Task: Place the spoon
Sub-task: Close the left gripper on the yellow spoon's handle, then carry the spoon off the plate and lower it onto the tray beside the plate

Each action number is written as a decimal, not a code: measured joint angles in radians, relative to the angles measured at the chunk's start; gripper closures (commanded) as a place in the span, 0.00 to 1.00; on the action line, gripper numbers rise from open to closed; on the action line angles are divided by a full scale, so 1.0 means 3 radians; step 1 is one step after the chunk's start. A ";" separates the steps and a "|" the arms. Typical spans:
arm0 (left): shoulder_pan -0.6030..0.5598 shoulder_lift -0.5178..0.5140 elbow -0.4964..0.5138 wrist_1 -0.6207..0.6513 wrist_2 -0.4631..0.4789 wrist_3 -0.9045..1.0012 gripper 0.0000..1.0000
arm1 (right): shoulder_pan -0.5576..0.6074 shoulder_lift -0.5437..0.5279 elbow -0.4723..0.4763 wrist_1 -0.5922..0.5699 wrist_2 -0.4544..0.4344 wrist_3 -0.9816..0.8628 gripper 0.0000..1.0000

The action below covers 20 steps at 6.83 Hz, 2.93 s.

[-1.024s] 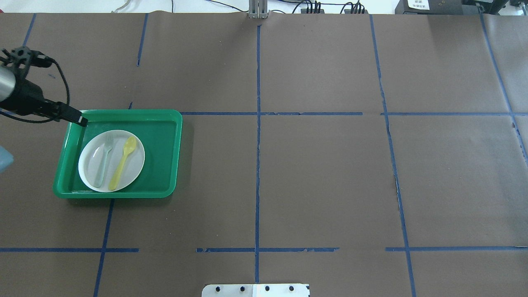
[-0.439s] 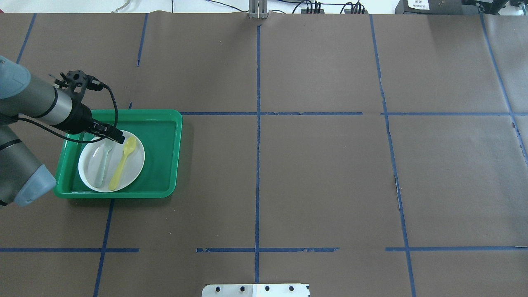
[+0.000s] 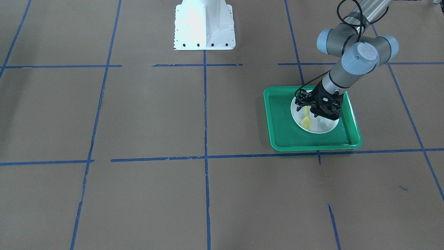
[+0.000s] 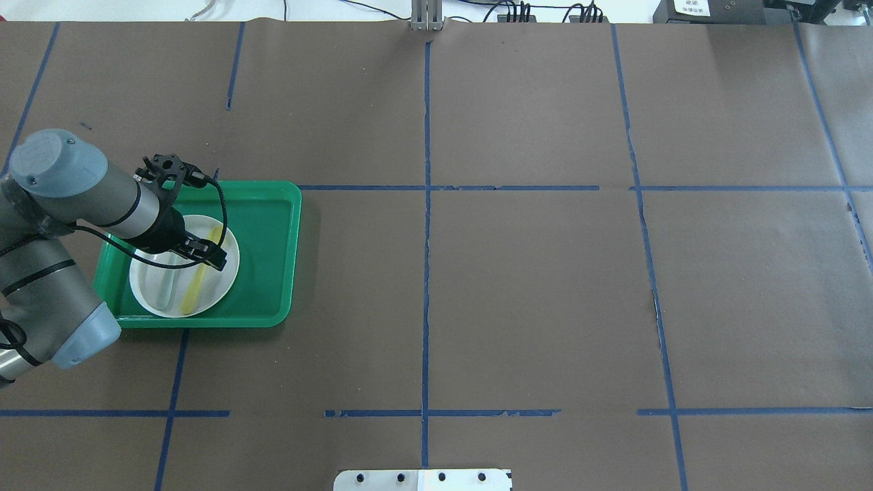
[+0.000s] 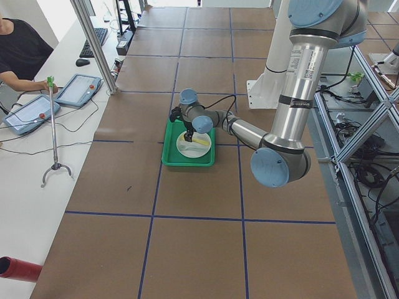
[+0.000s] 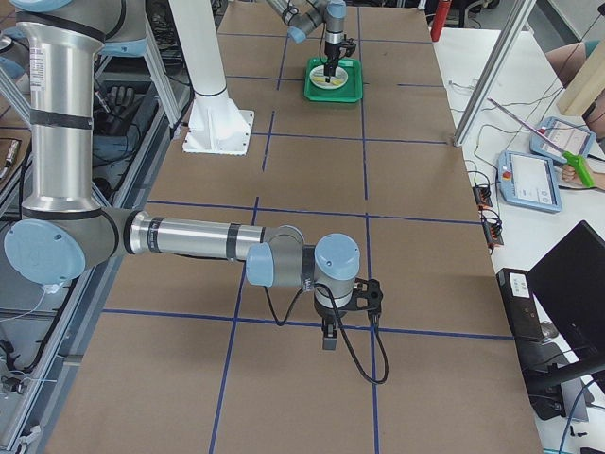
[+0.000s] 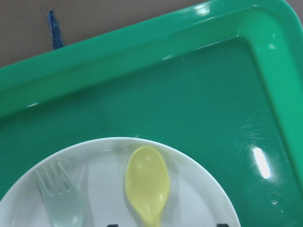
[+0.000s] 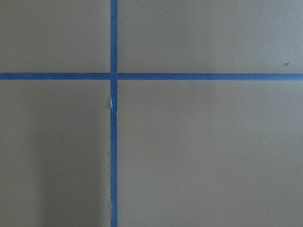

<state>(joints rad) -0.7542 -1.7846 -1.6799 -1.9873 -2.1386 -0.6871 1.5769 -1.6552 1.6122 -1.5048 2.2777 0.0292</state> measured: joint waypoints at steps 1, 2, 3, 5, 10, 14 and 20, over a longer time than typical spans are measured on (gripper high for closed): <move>0.0005 -0.0004 0.0022 0.0002 0.0000 -0.0002 0.32 | 0.0000 0.0000 0.0000 0.0000 -0.0002 0.0000 0.00; 0.0007 -0.0008 0.0044 0.0002 0.0001 -0.0004 0.34 | 0.0000 0.0000 0.0000 0.0000 -0.0003 0.0000 0.00; 0.0008 -0.0004 0.0057 0.0003 0.0001 -0.0005 0.37 | 0.0000 0.0000 0.0000 0.0000 -0.0001 0.0000 0.00; 0.0009 0.0001 0.0065 0.0005 -0.0003 -0.0005 0.44 | 0.0000 0.0000 0.0000 0.0000 0.0001 0.0000 0.00; 0.0040 -0.0021 0.0066 0.0119 -0.0006 -0.0006 0.84 | 0.0000 0.0000 0.0000 0.0000 0.0000 0.0000 0.00; 0.0038 -0.0038 -0.0027 0.0328 -0.0032 -0.0005 1.00 | 0.0000 0.0000 0.0000 0.0000 0.0001 0.0000 0.00; 0.0099 -0.0733 0.0022 0.1085 -0.0032 -0.1339 1.00 | 0.0000 0.0000 0.0000 0.0000 0.0000 0.0000 0.00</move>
<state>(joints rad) -0.7246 -2.0046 -1.6733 -1.6619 -2.1481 -1.0889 1.5769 -1.6551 1.6122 -1.5048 2.2778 0.0291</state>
